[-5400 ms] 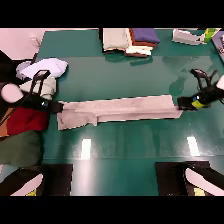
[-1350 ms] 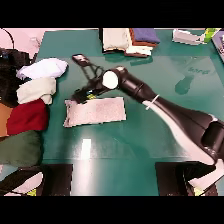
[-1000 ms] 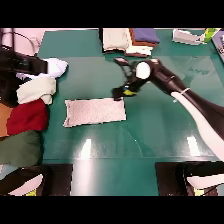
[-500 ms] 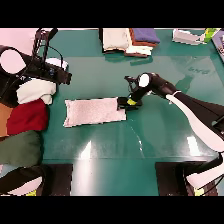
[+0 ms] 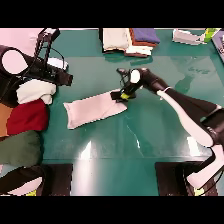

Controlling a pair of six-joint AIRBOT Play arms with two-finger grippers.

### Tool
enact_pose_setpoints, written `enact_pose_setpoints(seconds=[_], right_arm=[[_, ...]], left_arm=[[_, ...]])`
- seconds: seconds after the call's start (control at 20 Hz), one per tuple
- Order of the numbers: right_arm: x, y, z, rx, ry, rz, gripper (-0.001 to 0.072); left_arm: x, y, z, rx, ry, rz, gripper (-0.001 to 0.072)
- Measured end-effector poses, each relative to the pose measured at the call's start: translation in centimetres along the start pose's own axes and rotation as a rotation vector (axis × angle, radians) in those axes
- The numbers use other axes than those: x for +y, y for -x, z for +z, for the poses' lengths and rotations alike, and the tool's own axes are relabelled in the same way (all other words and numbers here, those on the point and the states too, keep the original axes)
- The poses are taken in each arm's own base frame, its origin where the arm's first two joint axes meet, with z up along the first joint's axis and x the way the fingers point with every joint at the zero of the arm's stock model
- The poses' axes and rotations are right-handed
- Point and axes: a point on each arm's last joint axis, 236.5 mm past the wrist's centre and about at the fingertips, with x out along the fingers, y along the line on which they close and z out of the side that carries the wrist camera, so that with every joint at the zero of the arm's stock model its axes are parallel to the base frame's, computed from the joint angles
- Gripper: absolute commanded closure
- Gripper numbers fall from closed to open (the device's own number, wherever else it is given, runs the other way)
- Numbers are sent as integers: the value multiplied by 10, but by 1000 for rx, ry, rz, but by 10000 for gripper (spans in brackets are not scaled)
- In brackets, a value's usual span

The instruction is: Fold the shirts.

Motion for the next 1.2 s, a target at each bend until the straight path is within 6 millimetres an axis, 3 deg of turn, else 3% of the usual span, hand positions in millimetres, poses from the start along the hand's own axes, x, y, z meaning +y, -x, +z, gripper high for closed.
enact_pose_setpoints(seconds=[0.1, 0.2, 0.35, 0.5, 0.6, 0.7, 0.8, 0.95, 1.2], right_arm=[[-41, 33, 12, -52, -31, -69, 699], [-99, 73, 18, -110, -106, -143, 700], [-197, 141, 8, -204, -268, -241, 699], [-296, 210, -28, -303, -467, -336, 700], [-358, 253, -68, -365, -620, -401, 701], [-405, 285, -113, -411, -768, -458, 701], [-438, 308, -163, -446, -920, -502, 702], [-459, 316, -221, -454, -1087, -532, 701], [-461, 297, -270, -384, -1192, -545, 699]], left_arm=[[-12, 0, -1, 2, -19, -18, 684], [-27, 0, -1, 0, -45, -43, 683], [-48, 1, -1, -6, -76, -74, 683], [-59, 1, -3, -5, -74, -90, 683], [-61, 2, -3, -4, -67, -94, 683], [-63, 2, -3, -4, -56, -97, 683], [-64, 2, -3, -3, -47, -98, 683], [-65, 2, -3, -4, -42, -100, 683], [-65, 2, -4, -1, -40, -101, 682]])
